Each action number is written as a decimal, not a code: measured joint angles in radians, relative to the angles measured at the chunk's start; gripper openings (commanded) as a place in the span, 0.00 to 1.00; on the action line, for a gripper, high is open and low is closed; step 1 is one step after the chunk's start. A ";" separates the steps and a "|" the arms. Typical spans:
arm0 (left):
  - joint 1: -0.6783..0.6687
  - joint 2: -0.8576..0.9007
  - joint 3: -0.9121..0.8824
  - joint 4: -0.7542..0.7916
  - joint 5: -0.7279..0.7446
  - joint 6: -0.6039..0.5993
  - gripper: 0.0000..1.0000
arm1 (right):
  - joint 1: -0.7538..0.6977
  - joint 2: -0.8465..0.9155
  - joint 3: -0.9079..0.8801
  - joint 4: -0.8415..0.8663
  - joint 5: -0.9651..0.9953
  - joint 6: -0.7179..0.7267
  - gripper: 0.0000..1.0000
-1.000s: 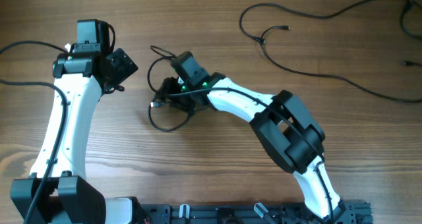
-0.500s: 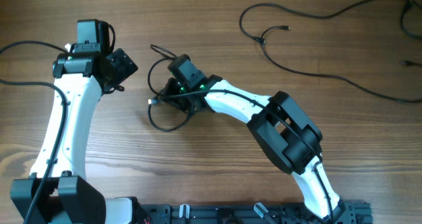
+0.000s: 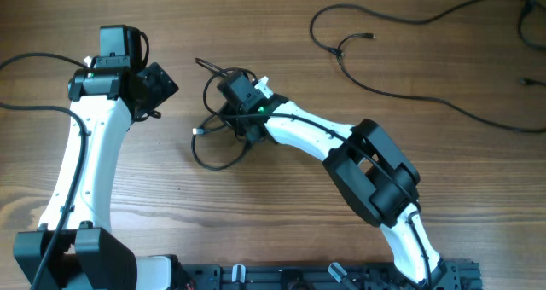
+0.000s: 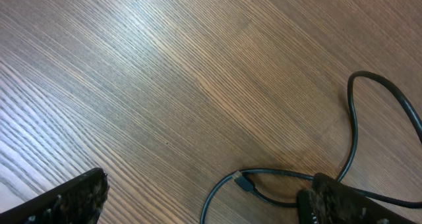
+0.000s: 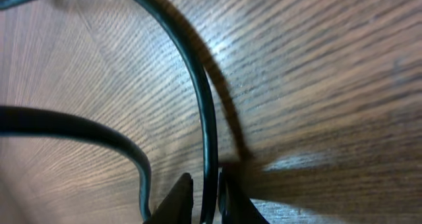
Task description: Untangle cables
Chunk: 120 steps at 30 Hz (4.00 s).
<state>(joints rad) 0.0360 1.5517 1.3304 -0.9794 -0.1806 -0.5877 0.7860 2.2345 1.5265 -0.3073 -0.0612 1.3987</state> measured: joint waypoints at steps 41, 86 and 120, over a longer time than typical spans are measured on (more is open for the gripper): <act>-0.103 0.000 -0.006 -0.024 0.303 0.394 1.00 | -0.334 -0.345 -0.047 -0.272 0.072 -0.665 0.04; -0.521 0.179 -0.380 0.379 0.166 -0.921 0.81 | -0.441 -0.345 -0.047 -0.321 0.081 -0.731 0.04; -0.521 0.240 -0.330 0.212 0.175 -0.939 0.28 | -0.441 -0.345 -0.047 -0.283 0.081 -0.731 0.04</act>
<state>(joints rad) -0.4854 1.7916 1.0008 -0.7677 -0.0055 -1.5269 0.3450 1.8896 1.4796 -0.5903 0.0196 0.6674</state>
